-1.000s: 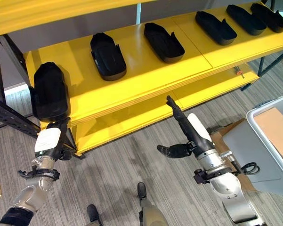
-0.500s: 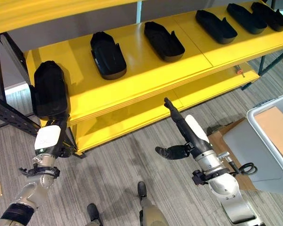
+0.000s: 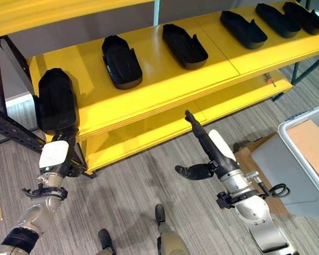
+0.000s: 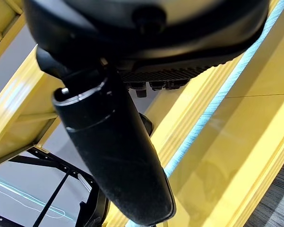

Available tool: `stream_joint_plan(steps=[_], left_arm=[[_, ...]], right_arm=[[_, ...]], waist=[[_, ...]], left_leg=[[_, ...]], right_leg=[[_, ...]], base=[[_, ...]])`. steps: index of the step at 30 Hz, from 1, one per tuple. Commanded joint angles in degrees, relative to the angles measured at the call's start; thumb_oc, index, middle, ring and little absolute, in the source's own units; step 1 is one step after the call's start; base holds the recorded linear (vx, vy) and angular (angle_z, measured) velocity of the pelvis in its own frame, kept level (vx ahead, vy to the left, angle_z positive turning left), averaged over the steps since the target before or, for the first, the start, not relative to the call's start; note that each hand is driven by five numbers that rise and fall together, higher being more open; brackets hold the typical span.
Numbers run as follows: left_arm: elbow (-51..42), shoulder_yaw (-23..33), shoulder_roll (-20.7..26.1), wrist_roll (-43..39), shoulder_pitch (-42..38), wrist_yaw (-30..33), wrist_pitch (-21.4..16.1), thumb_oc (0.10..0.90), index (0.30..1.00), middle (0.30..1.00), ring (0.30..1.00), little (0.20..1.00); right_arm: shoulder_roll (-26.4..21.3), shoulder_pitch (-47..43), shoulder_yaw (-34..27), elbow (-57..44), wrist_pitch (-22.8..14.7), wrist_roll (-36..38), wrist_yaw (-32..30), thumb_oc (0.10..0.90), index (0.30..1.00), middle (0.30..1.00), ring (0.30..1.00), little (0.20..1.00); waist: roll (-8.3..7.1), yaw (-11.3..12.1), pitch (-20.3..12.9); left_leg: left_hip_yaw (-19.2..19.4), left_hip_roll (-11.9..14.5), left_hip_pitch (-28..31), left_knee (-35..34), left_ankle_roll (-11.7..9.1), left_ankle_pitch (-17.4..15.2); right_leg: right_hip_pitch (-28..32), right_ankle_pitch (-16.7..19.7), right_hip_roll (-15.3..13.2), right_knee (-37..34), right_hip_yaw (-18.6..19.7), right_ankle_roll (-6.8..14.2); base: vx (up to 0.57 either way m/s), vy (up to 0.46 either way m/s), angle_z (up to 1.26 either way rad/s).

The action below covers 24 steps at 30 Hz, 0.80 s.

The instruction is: Move parts from the plastic box to the shelf.

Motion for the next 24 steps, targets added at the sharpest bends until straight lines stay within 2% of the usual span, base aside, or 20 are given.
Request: stream_joint_plan(steps=[1,24], left_arm=[[3.4,-1.2,5.4,-0.1,-13.9,1.2,-1.2,0.9,1.0,1.0,1.0,1.0],[7.2,-4.7,6.4,-0.7,-18.6,0.4,-1.8,0.9,1.0,1.0,1.0,1.0]], right_arm=[[-1.4,-4.7,-1.6,-5.5,-5.4,1.6,-3.3,0.9,1.0,1.0,1.0,1.0],[-1.7,-4.3,-1.2,-5.8,-5.7,2.0,-3.0,0.9,1.0,1.0,1.0,1.0]], waist=[[-2.43,-2.5,-1.8],[-2.22,-3.3,-2.2]], left_leg=[[-1.2,0.8,3.4,-0.2,-0.6,1.2],[-0.8,0.8,3.4,-0.2,-0.7,1.2]], right_leg=[[4.2,-5.6,-2.1,1.6,-1.4,2.6],[3.5,-5.6,-1.9,1.9,-0.7,2.7]], base=[[0.0,0.0,0.0],[0.0,0.0,-0.03]])
